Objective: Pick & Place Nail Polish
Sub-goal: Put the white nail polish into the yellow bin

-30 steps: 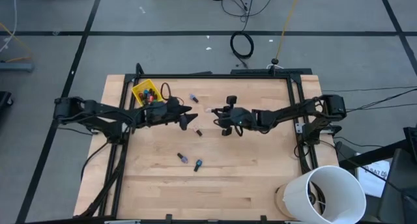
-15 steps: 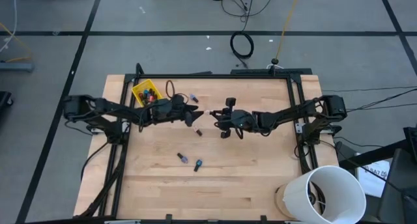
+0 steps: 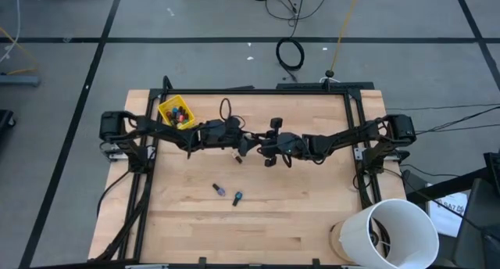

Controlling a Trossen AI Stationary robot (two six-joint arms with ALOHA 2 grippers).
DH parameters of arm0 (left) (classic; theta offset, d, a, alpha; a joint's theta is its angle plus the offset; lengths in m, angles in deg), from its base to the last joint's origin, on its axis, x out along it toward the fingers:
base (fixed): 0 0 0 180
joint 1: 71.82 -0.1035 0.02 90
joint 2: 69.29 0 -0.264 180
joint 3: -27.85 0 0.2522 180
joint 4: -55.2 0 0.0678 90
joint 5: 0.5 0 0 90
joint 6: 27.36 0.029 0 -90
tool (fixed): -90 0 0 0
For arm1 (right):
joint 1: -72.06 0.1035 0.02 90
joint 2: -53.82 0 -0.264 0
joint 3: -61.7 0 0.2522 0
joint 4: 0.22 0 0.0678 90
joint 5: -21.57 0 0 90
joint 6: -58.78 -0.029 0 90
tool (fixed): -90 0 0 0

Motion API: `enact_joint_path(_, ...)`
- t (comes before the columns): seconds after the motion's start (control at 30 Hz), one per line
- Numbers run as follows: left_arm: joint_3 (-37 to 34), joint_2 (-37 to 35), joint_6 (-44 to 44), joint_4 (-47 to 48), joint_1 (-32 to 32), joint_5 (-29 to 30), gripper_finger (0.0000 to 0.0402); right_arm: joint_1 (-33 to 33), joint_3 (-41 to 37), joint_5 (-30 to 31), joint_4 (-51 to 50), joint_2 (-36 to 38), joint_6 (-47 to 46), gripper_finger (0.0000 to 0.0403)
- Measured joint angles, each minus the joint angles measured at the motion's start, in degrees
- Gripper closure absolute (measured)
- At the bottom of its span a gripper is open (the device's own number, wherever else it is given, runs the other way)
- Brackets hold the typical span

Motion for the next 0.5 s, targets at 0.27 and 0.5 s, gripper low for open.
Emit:
enact_joint_path(0.27,0.4,0.2,-0.1,0.0,-0.3,-1.7,0.0110,0.0,0.0,0.0,-0.5,0.0,0.6,0.0356)
enact_joint_path(0.5,0.4,0.2,0.0,0.3,-0.5,-3.2,0.0188,0.0,0.0,0.1,-0.8,0.0,0.6,0.0356)
